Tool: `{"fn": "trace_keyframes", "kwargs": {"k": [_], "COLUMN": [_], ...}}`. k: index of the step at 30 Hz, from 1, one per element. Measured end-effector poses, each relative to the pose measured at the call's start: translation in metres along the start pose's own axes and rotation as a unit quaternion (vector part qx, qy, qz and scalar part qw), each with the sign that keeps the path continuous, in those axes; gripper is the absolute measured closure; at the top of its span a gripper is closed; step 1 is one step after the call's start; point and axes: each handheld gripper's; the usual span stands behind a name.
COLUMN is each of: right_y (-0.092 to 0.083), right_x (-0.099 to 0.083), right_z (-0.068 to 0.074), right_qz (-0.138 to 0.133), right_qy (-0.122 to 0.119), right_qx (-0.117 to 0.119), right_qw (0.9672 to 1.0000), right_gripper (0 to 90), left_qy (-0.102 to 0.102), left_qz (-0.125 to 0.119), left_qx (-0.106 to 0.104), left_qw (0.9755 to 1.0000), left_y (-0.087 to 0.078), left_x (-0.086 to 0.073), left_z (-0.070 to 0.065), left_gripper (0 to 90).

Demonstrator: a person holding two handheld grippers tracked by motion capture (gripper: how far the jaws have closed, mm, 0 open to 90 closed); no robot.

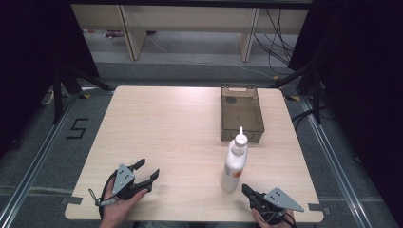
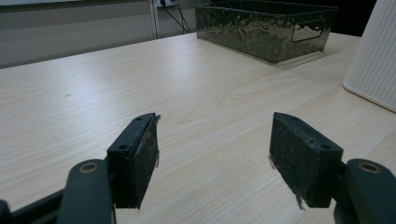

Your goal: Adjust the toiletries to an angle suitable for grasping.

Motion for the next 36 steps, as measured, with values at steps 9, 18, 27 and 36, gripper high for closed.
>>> {"fn": "trace_keyframes", "kwargs": {"k": [9, 18, 27, 36], "right_y": [0.002, 0.003, 0.005, 0.005], "right_x": [0.007, 0.015, 0.02, 0.022], "right_z": [0.006, 0.005, 0.007, 0.004], "right_qz": [-0.003, -0.004, -0.007, 0.004], "right_qy": [-0.019, -0.027, -0.027, -0.032], "right_qx": [0.01, 0.011, 0.014, 0.0], "right_qw": [0.9998, 0.9996, 0.9995, 0.9995], "right_gripper": [90.0, 90.0, 90.0, 90.0], "left_qy": [0.0, -0.001, -0.001, -0.001], "left_qz": [0.0, 0.0, 0.0, 0.0], "left_qx": [-0.001, -0.001, -0.001, -0.003], "left_qw": [1.0, 1.0, 1.0, 1.0], "left_y": [0.0, 0.0, 0.0, 0.0], "left_x": [0.0, 0.0, 0.0, 0.0], "left_z": [0.0, 0.0, 0.0, 0.0], "left_gripper": [32.1, 32.1, 32.1, 32.1]}}
Point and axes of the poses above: each handheld gripper's, and its own axes: y roughly forward along the jaws, x roughly out of its top, z roughly to its left, and after that the axes turned 11 degrees about -y, right-handed
